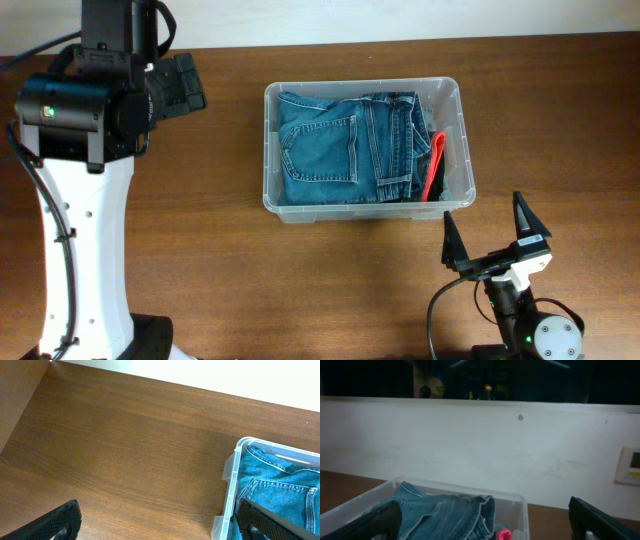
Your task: Pack container
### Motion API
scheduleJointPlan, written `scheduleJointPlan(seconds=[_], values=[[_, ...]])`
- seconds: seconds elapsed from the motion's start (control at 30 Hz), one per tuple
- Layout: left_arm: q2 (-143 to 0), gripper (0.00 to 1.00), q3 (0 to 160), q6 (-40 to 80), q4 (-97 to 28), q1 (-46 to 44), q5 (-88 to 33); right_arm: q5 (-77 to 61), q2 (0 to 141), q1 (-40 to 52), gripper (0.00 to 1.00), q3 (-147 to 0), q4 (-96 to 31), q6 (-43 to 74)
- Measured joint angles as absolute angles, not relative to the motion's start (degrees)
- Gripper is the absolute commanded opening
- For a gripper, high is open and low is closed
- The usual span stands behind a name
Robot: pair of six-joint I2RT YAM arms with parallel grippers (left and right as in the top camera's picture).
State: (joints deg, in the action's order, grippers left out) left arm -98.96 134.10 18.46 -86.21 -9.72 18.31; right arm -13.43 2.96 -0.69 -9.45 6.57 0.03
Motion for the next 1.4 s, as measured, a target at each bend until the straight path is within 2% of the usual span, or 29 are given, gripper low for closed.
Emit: scheduleJointPlan(seconds=[0.67, 1.27, 1.4], values=[[-98.96, 1.0, 134.08, 18.46, -86.19, -9.72, 18.31, -11.29, 0.89, -0.69, 0.98, -0.69, 13.04, 0.01], [-98.96, 0.99, 134.08, 18.46, -86.21, -9.72, 18.28, -9.52, 0.84, -0.69, 0.98, -0.58, -3.2, -0.67], [-98.96, 0.99, 134.1, 18.46, -86.17, -9.72, 18.31, -9.19, 0.86, -0.69, 0.98, -0.58, -3.27, -0.71]])
